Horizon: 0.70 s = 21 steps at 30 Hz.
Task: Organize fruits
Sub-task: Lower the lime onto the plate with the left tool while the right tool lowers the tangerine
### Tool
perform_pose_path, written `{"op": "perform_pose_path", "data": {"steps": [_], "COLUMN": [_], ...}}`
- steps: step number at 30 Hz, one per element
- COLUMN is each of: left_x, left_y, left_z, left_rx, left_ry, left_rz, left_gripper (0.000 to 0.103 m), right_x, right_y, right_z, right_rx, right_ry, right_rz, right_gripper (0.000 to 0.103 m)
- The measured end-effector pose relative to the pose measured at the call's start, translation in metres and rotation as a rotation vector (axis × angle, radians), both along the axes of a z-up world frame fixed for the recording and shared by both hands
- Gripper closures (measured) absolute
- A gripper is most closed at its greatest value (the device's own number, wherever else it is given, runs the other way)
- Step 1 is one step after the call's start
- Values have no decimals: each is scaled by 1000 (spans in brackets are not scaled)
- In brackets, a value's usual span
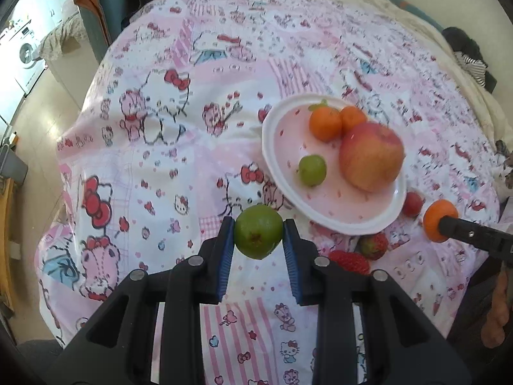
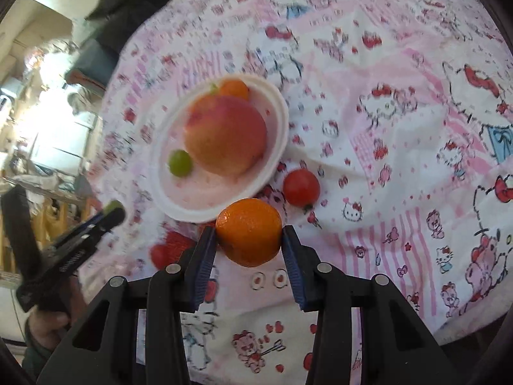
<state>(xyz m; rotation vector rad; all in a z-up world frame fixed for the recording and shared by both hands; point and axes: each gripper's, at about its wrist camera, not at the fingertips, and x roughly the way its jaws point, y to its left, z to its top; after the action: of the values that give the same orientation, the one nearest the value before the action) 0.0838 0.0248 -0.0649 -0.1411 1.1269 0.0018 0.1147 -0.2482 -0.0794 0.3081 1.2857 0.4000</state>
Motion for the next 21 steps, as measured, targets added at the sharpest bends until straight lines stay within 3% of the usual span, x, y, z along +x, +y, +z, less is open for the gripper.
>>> {"op": "perform_pose_path", "data": {"steps": [10,14,21], "left_x": [35,58,91], "left_y": [-7,-11,-21], "left_z": [41,37,9], "left_rx": [52,63,55], "left_ry": [-72,-70,-19], "left_rz": [-60,-76,-100], "left_gripper": [77,77,77], "right_x": [35,61,96], "right_y": [7,12,26], "right_z": [63,62,30], "right_rx": [75,65,47], "right_ry": [-114,-105,-63], "right_rz": [33,40,63], "right_gripper": [59,59,59]}}
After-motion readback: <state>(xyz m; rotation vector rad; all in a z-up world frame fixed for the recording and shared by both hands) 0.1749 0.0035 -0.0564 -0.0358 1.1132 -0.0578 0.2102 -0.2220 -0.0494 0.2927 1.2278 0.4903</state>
